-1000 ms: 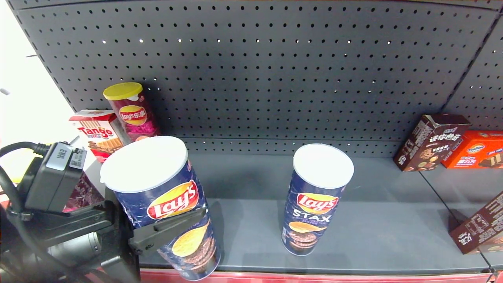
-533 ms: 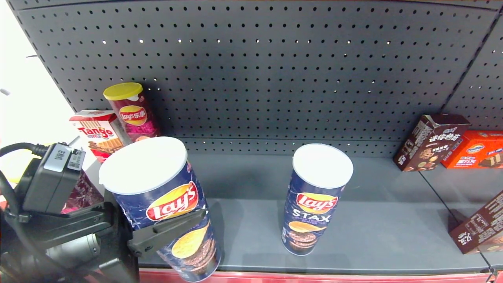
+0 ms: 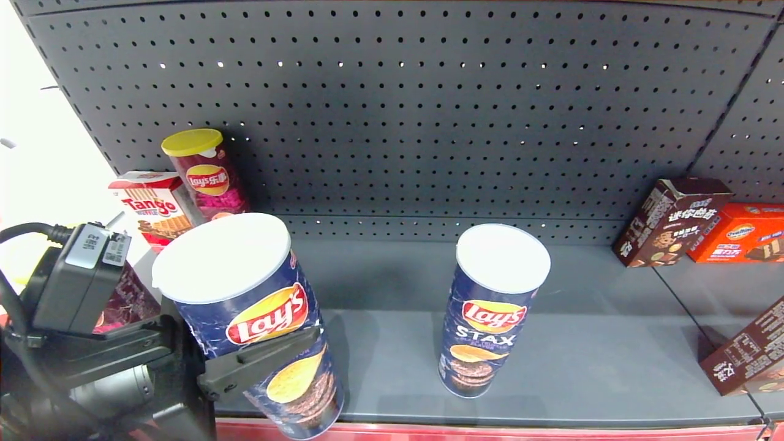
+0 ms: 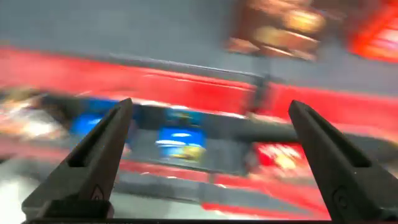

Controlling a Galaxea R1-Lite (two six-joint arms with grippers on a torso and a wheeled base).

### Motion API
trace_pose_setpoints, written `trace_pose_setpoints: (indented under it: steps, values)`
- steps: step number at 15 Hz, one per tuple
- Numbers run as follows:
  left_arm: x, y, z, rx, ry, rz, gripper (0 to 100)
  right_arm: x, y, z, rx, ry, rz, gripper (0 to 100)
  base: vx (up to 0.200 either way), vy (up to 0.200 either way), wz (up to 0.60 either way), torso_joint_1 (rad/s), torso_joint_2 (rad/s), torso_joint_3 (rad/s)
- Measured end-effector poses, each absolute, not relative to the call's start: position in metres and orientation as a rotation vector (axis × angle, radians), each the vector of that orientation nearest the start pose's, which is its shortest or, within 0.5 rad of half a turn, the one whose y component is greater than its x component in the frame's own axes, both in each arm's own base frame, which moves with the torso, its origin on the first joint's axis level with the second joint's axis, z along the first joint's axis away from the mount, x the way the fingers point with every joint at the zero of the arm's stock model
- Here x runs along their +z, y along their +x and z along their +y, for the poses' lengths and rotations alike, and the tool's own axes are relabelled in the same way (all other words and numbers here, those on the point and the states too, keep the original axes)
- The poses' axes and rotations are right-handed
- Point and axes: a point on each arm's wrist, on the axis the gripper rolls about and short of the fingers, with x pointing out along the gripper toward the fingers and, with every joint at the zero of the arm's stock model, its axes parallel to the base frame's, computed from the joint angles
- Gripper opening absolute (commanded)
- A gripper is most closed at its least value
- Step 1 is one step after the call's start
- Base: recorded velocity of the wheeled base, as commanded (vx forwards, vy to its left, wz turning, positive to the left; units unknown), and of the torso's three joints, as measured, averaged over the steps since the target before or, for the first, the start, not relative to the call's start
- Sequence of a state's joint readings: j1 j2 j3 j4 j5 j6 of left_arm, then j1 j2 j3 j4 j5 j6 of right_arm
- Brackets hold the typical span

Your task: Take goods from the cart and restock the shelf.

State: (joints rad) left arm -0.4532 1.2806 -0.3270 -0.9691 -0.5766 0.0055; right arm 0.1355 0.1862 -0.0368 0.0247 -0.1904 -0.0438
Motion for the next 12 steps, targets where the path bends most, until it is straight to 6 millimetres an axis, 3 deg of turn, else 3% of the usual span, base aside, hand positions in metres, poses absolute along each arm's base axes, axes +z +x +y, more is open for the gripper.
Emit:
trace_pose_setpoints:
  steps: [5, 8, 12]
  values:
    - [0.191, 0.152, -0.088, -1.033, 0.006, -0.024, 0, 0.084, -0.023, -0.004, -0.175, -0.016, 0.019, 100, 0.0, 0.0, 0.0, 0.0, 0.0, 0.0]
    - [0.193, 0.149, -0.088, -1.069, 0.007, -0.034, 0, 0.083, -0.025, 0.001, 0.012, -0.014, -0.008, 100, 0.0, 0.0, 0.0, 0.0, 0.0, 0.0]
    - [0.2, 0.145, -0.086, -1.075, 0.005, -0.069, 0, 0.083, -0.025, 0.001, 0.018, -0.015, -0.016, 100, 0.0, 0.0, 0.0, 0.0, 0.0, 0.0]
